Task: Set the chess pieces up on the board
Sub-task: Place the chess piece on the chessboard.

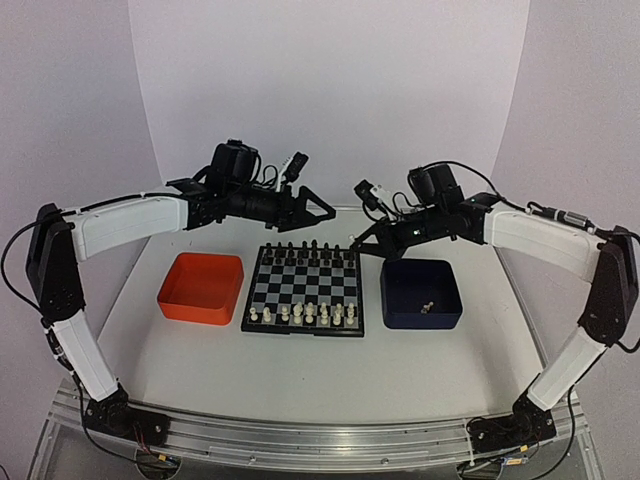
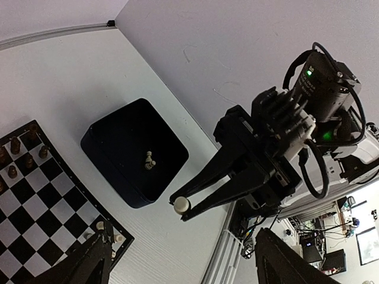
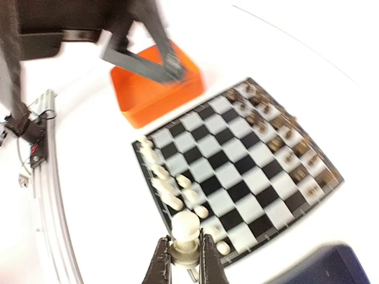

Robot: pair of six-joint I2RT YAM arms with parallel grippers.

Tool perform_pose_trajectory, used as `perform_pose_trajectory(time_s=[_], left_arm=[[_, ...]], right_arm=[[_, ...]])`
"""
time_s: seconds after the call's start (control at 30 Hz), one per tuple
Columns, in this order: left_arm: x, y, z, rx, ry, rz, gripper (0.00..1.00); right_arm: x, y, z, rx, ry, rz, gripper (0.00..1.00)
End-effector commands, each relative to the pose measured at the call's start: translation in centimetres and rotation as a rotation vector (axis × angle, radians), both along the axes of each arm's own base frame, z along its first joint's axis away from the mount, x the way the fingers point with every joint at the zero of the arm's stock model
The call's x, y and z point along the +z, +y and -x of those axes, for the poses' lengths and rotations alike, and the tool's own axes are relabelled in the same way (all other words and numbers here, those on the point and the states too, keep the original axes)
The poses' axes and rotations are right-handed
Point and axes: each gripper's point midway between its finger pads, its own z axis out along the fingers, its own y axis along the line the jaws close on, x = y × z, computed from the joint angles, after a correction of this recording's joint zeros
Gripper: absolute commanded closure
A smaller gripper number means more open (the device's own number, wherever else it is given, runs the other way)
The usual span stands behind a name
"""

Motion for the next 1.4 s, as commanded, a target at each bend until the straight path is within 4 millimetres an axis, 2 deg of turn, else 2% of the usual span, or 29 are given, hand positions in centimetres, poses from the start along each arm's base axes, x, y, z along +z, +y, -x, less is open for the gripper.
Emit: perform_pose_trajectory(time_s=[0.0,0.23,0.4,0.53,0.77,0.93,1.0,1.03,1.07,1.13,1.17,1.27,1.37], left_arm=[[0.8,-0.8,1.0,-0.060,0.023,0.017,0.21],[-0.9,-1.5,0.9,-0.046,0.073,-0.014,0.44],[-1.0,-2.0,0.9,-0.057,0.078,-0.011,0.47],[-1.3,-2.5,0.6,-0.069,0.087,-0.018,0.54],[-1.7,-2.5,0.1,-0.050,0.079,-0.043,0.73],[-2.1,-2.5,0.1,-0.056,0.081,-0.060,0.98],[-2.3,-2.5,0.2,-0.062,0.082,-0.065,1.00],[-2.3,-2.5,0.3,-0.068,0.081,-0.064,1.00],[-2.2,-2.4,0.3,-0.069,0.075,-0.063,1.00],[-2.0,-2.1,0.1,-0.046,0.048,-0.073,1.00],[-2.1,-1.7,-0.5,-0.004,0.024,-0.089,1.00],[-3.0,0.6,-2.7,0.179,-0.052,-0.179,1.00],[-5.9,4.1,-4.5,0.365,-0.091,-0.332,1.00]], right_arm=[[2.7,2.9,-0.4,0.083,-0.078,-0.080,1.00],[3.3,4.1,0.1,0.134,-0.096,-0.109,1.00],[3.1,4.7,-0.1,0.152,-0.097,-0.110,1.00],[3.1,5.0,-0.2,0.164,-0.107,-0.110,1.00],[3.0,5.2,-0.4,0.172,-0.123,-0.106,1.00],[3.0,5.4,-1.0,0.162,-0.132,-0.102,1.00],[2.9,5.6,-0.9,0.166,-0.131,-0.103,1.00],[2.9,5.6,-0.9,0.168,-0.129,-0.104,0.97],[2.8,5.6,-0.9,0.165,-0.125,-0.104,0.88],[2.5,5.5,-1.1,0.148,-0.112,-0.099,0.60],[2.4,5.3,-1.3,0.125,-0.104,-0.091,0.52],[1.1,4.2,-2.1,0.026,-0.085,-0.046,0.17],[-0.6,2.1,-3.0,-0.105,-0.083,0.025,0.12]])
